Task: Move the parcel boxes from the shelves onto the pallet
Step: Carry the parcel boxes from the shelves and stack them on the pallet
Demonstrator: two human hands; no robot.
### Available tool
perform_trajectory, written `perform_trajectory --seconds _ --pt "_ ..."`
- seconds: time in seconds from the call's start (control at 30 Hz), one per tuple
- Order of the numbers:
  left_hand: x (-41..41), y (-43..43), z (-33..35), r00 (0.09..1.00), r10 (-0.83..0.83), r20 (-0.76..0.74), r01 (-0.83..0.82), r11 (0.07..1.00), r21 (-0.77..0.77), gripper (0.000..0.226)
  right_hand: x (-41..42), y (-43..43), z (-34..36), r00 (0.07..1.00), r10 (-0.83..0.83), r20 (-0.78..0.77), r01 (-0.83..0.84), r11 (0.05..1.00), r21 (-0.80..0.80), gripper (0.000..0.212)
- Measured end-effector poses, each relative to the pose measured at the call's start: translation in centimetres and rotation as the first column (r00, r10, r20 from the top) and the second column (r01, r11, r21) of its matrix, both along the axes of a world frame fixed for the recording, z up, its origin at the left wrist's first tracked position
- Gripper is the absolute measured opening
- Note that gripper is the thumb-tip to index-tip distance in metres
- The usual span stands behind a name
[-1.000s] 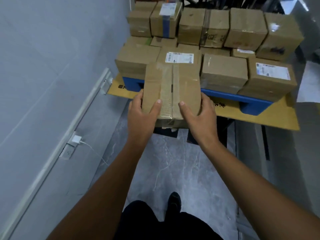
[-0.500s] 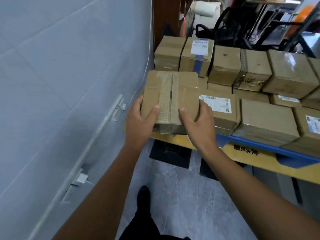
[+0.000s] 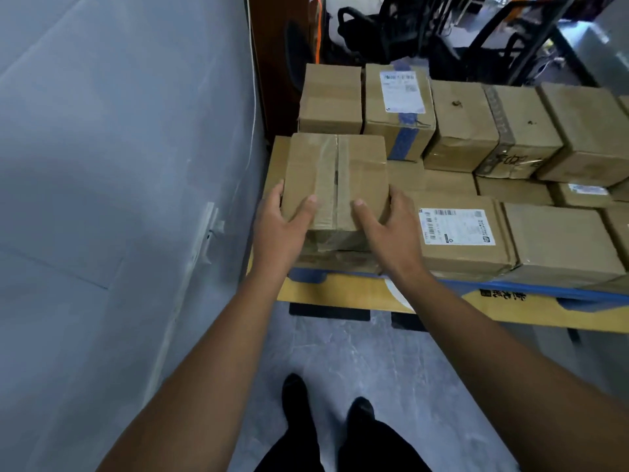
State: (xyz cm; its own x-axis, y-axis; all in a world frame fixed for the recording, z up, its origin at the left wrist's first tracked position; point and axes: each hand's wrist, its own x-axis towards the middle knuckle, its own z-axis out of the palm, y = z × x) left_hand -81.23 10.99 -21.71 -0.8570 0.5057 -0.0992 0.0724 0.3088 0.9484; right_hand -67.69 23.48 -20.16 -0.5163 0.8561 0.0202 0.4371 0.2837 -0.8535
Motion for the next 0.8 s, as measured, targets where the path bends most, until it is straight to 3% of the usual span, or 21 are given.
perform_trajectory --seconds 0.47,0.6,0.7,0.8 --pt "0.0 0.5 0.3 0.999 -0.020 0.027 0.020 1.000 0.017 0.080 0.2 0.6 -0.3 0.999 0.032 0.003 -0.032 0.996 -0.080 0.078" --pt "1.7 -0.1 2.2 0.982 0.120 -0.146 -0.106 0.989 0.102 0.075 2.5 0.4 0.7 0.998 -0.010 -0.063 0.002 0.991 -0.135 0.077" --pt "3.4 0.4 4.1 0.932 0.100 -0.350 -0.036 0.982 0.185 0.062 5.4 -0.3 1.5 0.990 -0.083 -0.112 0.070 0.991 -0.114 0.071" --pt "5.8 1.8 5.6 0.861 -0.028 -0.508 0.101 0.988 0.116 0.062 9.1 -0.9 2.2 0.986 -0.124 -0.109 0.116 0.990 -0.082 0.072"
